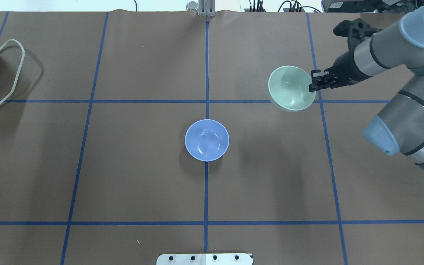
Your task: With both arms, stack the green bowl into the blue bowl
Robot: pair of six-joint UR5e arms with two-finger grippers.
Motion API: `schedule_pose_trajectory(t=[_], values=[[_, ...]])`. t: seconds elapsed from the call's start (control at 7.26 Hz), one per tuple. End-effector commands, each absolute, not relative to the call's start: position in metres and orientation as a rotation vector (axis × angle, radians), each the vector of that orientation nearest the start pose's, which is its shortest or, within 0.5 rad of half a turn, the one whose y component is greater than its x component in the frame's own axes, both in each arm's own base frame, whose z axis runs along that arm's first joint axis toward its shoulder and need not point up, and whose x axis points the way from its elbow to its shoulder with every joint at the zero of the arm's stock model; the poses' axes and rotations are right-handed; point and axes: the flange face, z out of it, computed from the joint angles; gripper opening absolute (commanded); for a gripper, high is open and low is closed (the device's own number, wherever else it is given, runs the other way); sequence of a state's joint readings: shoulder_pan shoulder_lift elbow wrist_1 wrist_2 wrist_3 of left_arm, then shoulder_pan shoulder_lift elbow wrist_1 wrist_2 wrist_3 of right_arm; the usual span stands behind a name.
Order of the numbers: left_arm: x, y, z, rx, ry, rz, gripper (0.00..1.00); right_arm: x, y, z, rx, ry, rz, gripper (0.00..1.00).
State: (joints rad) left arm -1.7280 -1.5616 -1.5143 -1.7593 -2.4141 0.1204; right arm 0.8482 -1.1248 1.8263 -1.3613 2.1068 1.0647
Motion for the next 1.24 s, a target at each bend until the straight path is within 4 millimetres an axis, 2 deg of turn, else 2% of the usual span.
schedule_pose_trajectory(t=[0.0,0.14,0.28,0.41,0.55,0.69,1.1], values=[[-0.135,-0.477,0.666,0.246,0.815,0.023,0.99,-0.424,-0.474,0.2,0.146,-0.997,0.147,0.0],[-0.134,-0.477,0.666,0.246,0.815,0.025,0.99,-0.455,-0.461,0.175,0.144,-1.009,0.177,0.0],[-0.134,-0.477,0.666,0.246,0.815,0.026,0.99,-0.487,-0.461,0.162,0.109,-0.98,0.187,0.0],[-0.134,-0.477,0.666,0.246,0.815,0.026,0.99,-0.515,-0.449,0.17,0.126,-0.937,0.182,0.0],[-0.134,-0.477,0.666,0.245,0.815,0.026,0.99,-0.529,-0.44,0.178,0.127,-0.916,0.171,0.0],[-0.133,-0.477,0.666,0.246,0.815,0.028,0.99,-0.541,-0.44,0.192,0.115,-0.888,0.162,0.0],[-0.133,-0.477,0.666,0.245,0.815,0.026,0.99,-0.538,-0.436,0.212,0.102,-0.864,0.161,0.0]])
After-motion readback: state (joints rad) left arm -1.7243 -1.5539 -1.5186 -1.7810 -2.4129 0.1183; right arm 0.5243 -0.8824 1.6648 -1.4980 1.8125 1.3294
